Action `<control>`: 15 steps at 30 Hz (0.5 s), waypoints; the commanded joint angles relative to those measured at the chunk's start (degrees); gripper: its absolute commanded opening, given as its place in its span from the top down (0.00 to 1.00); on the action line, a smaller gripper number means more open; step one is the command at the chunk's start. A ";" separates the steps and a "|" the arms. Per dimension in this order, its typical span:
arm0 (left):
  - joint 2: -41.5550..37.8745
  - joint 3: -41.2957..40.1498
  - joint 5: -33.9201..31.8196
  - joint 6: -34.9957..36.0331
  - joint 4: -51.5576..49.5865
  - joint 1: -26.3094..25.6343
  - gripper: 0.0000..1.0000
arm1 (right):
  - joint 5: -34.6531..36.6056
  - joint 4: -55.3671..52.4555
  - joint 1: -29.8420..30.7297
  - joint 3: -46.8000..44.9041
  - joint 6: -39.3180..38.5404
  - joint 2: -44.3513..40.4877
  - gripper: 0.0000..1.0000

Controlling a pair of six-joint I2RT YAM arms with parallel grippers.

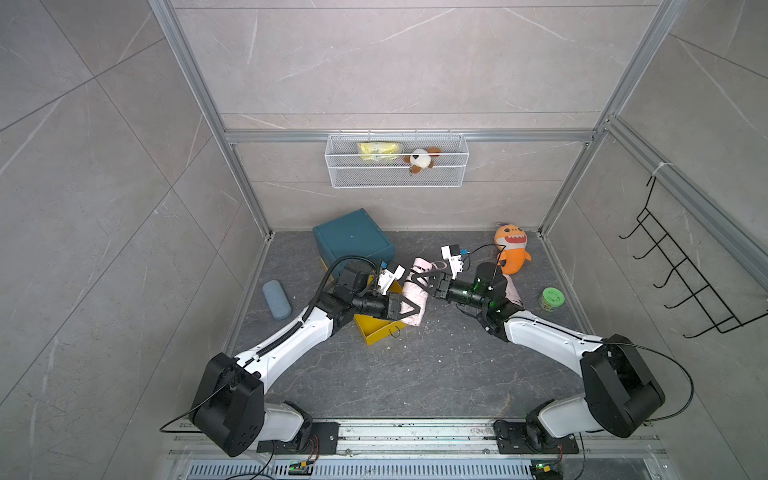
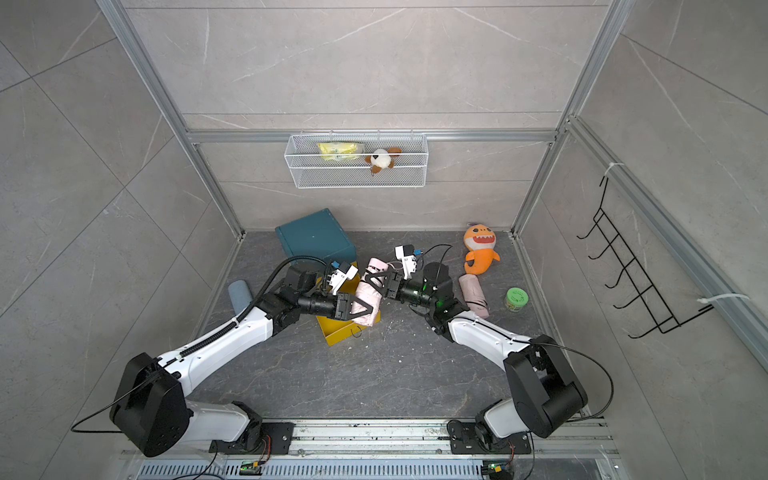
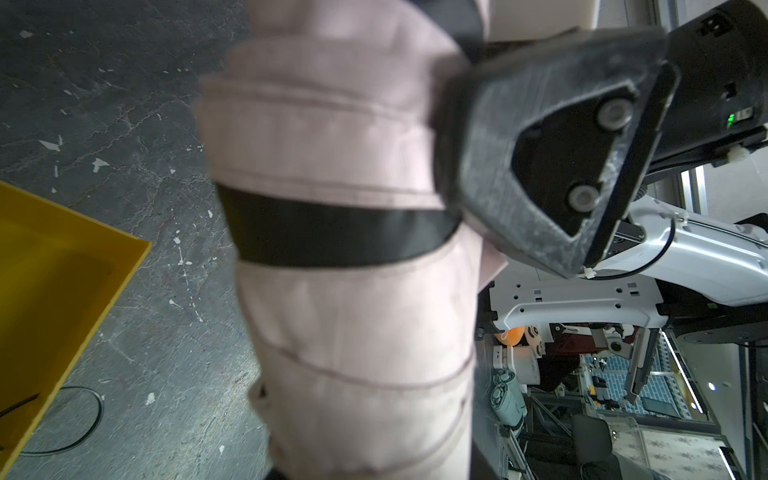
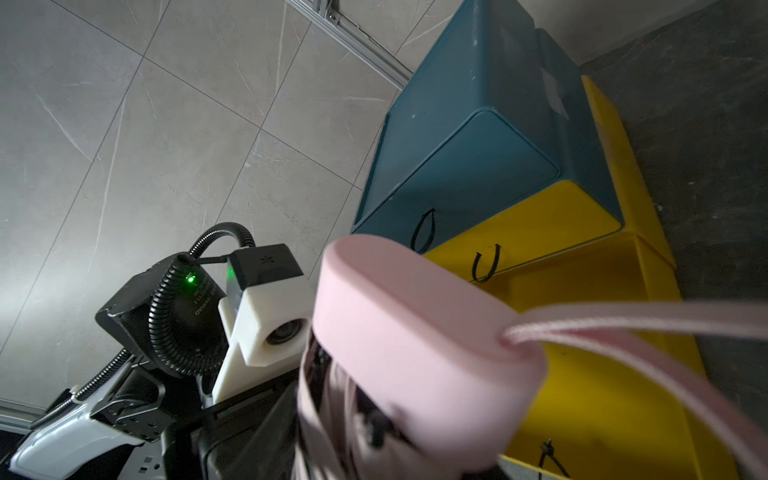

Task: Place the umbrella in the drawer by color
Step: Place the umbrella in the drawer.

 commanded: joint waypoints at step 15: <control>-14.01 -0.71 -18.06 1.50 -8.81 4.52 0.32 | 4.02 0.30 1.19 -1.04 -0.02 -0.61 0.72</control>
